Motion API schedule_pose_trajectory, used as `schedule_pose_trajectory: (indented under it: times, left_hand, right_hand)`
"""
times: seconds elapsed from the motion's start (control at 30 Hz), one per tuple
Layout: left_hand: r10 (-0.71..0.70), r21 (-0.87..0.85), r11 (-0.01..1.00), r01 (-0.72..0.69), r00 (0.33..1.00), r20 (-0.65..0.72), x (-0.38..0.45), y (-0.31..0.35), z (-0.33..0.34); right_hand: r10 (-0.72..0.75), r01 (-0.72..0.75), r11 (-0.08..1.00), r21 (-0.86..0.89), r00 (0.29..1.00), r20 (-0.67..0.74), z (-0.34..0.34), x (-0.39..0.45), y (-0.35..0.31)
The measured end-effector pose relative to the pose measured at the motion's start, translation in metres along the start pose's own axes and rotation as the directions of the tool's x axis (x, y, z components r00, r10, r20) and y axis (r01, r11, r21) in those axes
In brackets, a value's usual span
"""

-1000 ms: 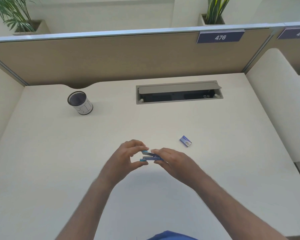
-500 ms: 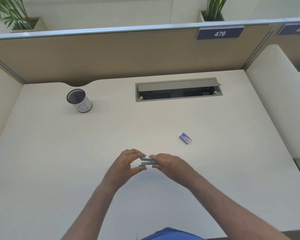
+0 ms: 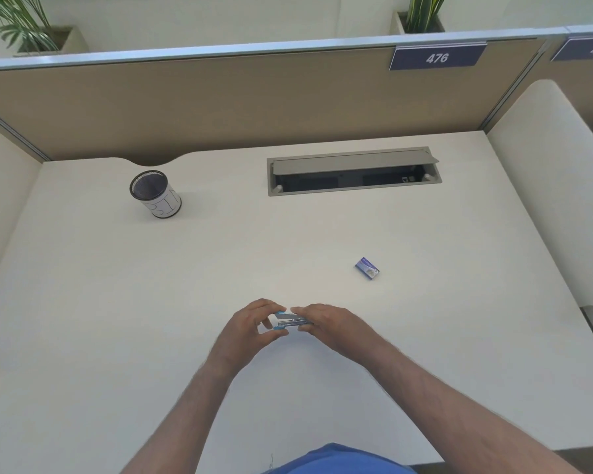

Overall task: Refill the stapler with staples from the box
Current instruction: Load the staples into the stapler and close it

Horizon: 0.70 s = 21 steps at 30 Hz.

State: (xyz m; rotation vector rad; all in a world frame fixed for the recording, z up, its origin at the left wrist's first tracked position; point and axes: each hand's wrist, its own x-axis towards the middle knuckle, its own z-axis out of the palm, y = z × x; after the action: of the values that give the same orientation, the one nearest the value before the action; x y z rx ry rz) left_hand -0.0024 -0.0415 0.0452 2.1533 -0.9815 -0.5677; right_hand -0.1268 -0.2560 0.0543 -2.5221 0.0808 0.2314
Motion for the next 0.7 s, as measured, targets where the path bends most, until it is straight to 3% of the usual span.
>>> schedule_pose_trajectory:
  times: [0.37,0.7]
  left_hand:
    - [-0.105,-0.090,0.990,0.107,0.994,0.026,0.004,-0.016,0.013]
    - [-0.009,0.156,0.988,0.019,0.998,-0.064,0.007,-0.032,0.027]
  right_hand:
    - [0.072,-0.069,0.997,-0.028,0.991,0.110,0.011,0.011,0.002]
    - [0.061,-0.060,0.997,-0.050,0.998,0.027,0.024,0.021,0.011]
